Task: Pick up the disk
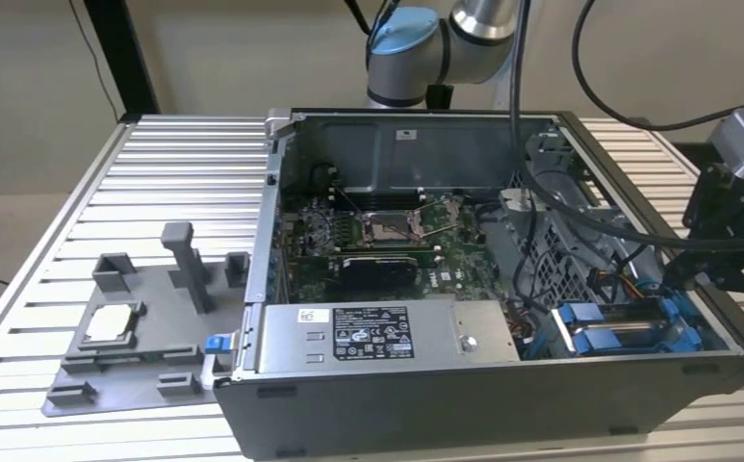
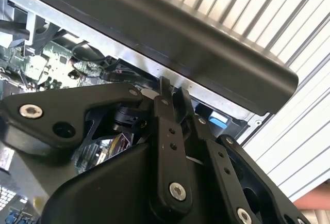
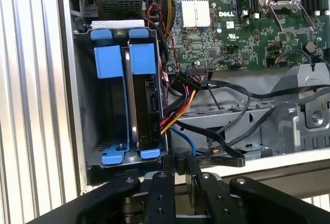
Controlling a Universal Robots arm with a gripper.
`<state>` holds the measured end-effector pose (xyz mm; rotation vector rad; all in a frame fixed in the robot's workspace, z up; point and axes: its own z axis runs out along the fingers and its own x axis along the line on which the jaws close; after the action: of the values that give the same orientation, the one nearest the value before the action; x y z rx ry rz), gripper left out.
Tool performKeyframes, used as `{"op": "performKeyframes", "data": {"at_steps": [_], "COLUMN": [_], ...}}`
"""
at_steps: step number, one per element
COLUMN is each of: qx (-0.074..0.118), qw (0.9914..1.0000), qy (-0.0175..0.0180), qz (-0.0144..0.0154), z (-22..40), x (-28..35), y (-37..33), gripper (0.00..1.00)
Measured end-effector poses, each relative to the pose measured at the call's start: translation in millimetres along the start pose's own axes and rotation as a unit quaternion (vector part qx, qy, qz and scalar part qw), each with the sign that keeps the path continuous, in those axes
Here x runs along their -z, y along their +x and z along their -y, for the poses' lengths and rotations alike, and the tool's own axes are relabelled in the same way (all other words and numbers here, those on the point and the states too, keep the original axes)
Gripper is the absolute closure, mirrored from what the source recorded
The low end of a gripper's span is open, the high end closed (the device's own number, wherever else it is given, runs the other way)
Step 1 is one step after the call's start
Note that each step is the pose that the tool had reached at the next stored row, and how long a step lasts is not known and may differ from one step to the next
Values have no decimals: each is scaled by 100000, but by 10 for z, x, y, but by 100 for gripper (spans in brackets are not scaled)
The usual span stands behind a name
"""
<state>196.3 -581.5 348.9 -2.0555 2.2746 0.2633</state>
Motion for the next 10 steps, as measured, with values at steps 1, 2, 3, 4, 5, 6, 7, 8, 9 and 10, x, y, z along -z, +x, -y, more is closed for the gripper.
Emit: {"op": "performKeyframes", "data": {"at_steps": [1,2,3,4,5,6,7,8,9,10], "qx": [-2,-2,2,2,3,0,0,-7,-34,-40], "qw": [100000,100000,100000,100000,100000,100000,100000,100000,100000,100000], "qy": [0,0,0,-1,0,0,-1,1,4,8], "qz": [2,0,-3,2,-1,-3,-1,-2,-6,-19], "z": [-2,-4,-4,-5,-5,-5,-5,-5,-10,-23], "x": [0,0,0,-1,0,0,0,0,3,14], "y": [0,0,0,0,0,0,0,0,0,-1], "gripper": [100,100,100,100,100,100,100,100,100,100]}}
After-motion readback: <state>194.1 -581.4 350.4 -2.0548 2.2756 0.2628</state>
